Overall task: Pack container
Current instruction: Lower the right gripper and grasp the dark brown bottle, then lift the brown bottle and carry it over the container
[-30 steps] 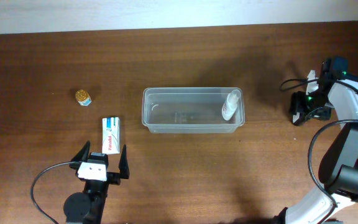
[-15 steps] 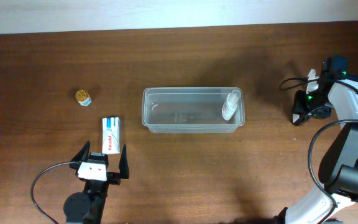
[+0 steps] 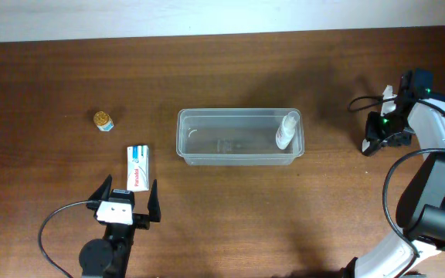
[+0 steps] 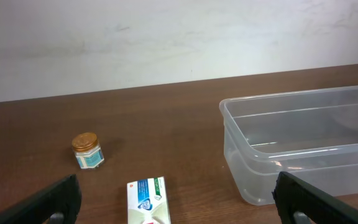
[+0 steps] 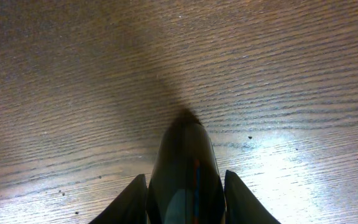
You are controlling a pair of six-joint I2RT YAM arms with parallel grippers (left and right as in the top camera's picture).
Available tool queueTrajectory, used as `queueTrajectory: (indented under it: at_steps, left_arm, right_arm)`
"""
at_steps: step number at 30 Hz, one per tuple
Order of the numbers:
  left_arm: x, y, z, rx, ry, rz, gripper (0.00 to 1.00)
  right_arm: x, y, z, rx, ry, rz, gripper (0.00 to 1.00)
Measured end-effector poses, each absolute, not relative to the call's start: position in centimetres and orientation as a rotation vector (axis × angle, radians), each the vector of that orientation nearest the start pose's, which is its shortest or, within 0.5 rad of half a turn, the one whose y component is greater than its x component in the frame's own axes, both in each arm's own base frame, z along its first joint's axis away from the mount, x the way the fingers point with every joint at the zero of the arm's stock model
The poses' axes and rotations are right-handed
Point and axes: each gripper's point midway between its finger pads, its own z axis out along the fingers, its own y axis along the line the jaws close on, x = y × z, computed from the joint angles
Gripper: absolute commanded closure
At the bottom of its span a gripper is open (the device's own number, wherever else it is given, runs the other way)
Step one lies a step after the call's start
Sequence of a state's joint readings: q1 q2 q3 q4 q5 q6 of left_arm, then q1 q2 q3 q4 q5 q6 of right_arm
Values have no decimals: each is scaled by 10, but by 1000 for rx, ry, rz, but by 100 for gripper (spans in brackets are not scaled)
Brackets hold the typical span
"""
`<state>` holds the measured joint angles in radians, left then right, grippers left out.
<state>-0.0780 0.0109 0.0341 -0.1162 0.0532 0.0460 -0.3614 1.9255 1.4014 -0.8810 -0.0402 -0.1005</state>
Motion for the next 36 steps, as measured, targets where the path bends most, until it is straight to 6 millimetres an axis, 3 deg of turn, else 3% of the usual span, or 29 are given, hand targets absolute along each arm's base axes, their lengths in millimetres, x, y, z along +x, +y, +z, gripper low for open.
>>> queueTrajectory:
  at_steps: [11, 15, 22, 27, 32, 36]
  left_arm:
    - [243, -28, 159, 143, 1658, -68, 1]
    - [243, -28, 159, 143, 1658, -69, 1]
    - [243, -28, 159, 143, 1657, -68, 1]
    - [243, -28, 159, 143, 1658, -68, 1]
    - [243, -28, 159, 143, 1657, -69, 1]
    - [243, -28, 159, 143, 1658, -68, 1]
  right_arm:
    - [368, -125, 50, 390, 2963, 66, 79]
    - [366, -118, 62, 402, 2995, 134, 79]
    - [381, -105, 119, 392, 2949, 272, 79]
    - [386, -80, 174, 361, 2896, 452, 79]
    - [393, -36, 227, 219, 2836, 566, 78]
    - [398, 26, 261, -16, 2784, 617, 78]
